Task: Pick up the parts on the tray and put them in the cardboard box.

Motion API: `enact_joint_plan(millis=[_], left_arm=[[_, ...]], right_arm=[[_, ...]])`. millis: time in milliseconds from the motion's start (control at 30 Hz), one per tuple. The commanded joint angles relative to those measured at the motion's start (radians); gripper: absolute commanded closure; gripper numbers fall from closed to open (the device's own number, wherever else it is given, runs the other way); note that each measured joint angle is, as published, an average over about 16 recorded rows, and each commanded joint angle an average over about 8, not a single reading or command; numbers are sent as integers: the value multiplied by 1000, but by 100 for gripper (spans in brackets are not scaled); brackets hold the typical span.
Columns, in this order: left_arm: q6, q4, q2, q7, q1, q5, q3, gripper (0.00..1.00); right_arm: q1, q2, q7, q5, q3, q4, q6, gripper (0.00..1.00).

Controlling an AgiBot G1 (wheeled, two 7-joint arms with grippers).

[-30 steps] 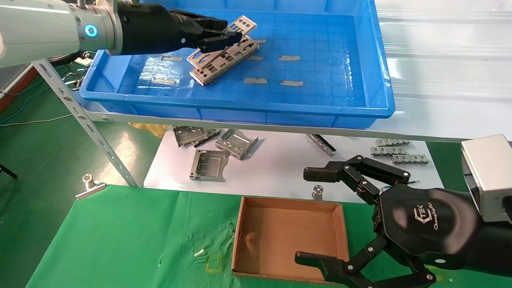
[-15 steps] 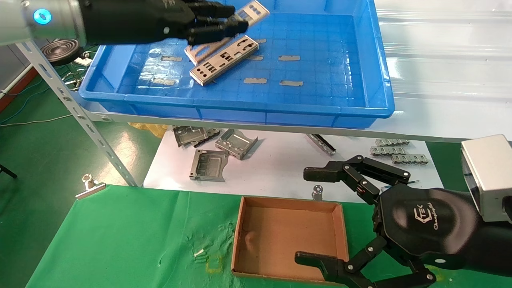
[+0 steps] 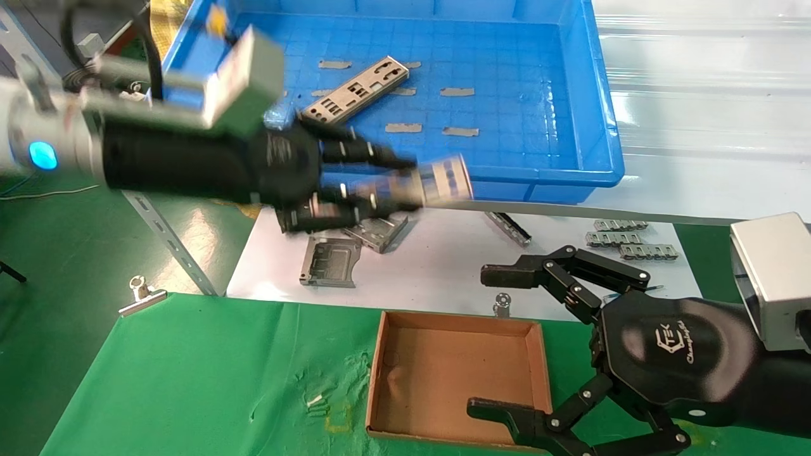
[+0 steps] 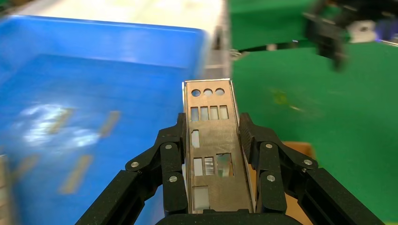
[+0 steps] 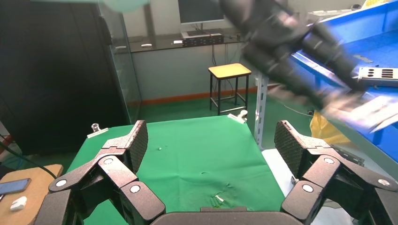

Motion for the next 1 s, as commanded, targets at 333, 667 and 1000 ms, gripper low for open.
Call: enact_joint_plan(millis=[333, 667, 1000], left_arm=[[-237, -315, 21, 68, 299, 22, 69, 100], [-391, -335, 125, 239, 459, 97, 108, 100], [-519, -215, 212, 391, 488, 176, 131, 57]], right_arm=[[0, 0, 0, 0, 0, 0, 0, 0], [0, 0, 0, 0, 0, 0, 0, 0], [0, 0, 0, 0, 0, 0, 0, 0]])
